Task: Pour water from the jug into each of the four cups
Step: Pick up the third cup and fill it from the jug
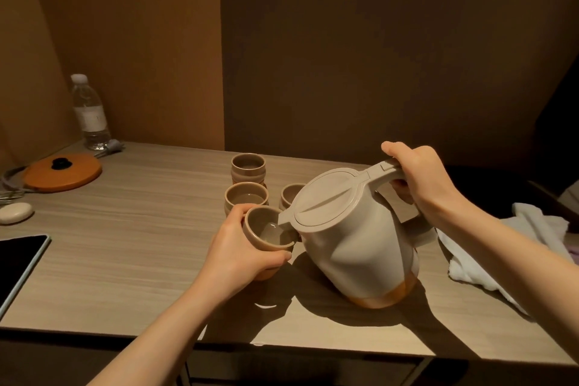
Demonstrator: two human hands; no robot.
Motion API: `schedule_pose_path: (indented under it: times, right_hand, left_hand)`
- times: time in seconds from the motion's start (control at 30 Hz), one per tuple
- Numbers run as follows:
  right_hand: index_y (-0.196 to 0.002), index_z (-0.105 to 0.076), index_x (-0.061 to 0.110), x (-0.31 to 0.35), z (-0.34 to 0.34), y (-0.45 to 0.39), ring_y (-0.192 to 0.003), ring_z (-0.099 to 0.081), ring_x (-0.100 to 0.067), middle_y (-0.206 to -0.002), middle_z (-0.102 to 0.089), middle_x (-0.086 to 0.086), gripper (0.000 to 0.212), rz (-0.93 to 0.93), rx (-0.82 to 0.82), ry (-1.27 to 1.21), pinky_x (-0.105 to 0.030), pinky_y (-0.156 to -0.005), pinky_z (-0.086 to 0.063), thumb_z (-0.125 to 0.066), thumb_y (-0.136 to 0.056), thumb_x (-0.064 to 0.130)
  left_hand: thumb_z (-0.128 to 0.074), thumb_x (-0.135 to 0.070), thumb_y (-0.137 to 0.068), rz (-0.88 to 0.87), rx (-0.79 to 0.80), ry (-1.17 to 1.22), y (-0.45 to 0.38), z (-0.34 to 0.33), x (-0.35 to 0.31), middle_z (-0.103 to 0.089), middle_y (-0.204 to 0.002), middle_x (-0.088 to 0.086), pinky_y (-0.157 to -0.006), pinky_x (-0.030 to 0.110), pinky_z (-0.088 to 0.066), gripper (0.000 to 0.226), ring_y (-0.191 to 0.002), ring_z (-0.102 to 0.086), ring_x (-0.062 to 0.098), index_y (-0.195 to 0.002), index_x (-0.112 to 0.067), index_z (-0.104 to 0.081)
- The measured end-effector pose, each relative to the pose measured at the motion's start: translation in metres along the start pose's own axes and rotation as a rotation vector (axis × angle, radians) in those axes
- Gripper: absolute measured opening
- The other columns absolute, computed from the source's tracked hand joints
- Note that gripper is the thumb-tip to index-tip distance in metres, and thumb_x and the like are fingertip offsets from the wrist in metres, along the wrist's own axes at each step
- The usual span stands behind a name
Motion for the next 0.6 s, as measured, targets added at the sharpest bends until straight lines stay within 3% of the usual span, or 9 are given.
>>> schedule_pose_path:
  times: [0.13,0.3,0.6]
  right_hand:
    - [-0.049,-0.048,0.005,-0.013,0.014,0.005,-0.038,-0.033,-0.010,-0.046,-0.039,-0.004,0.052,-0.025,0.024,-0.085,-0.022,-0.041,-0.027,-0.051,-0.092,0.036]
    - [-0.046,-0.048,0.009,-0.031,0.028,0.012,-0.041,-0.032,-0.014,-0.046,-0.038,-0.006,0.047,-0.060,-0.072,-0.149,-0.027,-0.044,-0.025,-0.058,-0.084,0.034]
    - [-0.049,-0.048,0.011,-0.059,0.046,0.021,-0.044,-0.032,-0.012,-0.041,-0.037,0.003,0.040,-0.229,-0.212,-0.306,-0.027,-0.045,-0.025,-0.057,-0.085,0.025]
  left_hand:
    - [-0.094,-0.028,-0.048,0.004,-0.003,0.031,0.000,-0.007,-0.008,-0.057,-0.107,-0.017,-0.074,0.015,-0.046,0.085,-0.099,-0.056,0.003,-0.119,-0.032,-0.048]
    - [-0.094,-0.019,-0.051,0.011,0.003,0.079,0.001,-0.017,-0.019,-0.055,-0.105,-0.018,-0.059,0.008,-0.046,0.083,-0.094,-0.055,0.000,-0.120,-0.028,-0.047]
    - [-0.093,-0.020,-0.053,0.028,0.011,0.094,-0.003,-0.027,-0.032,-0.052,-0.103,-0.022,-0.060,0.008,-0.042,0.081,-0.091,-0.053,-0.001,-0.118,-0.030,-0.046]
Point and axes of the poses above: each hand's wrist, its own y-axis away from the middle knuckle, its own z-axis out of the back of the hand, x = y × z, the point moved 3 cm from there along -y, towards the middle knuckle
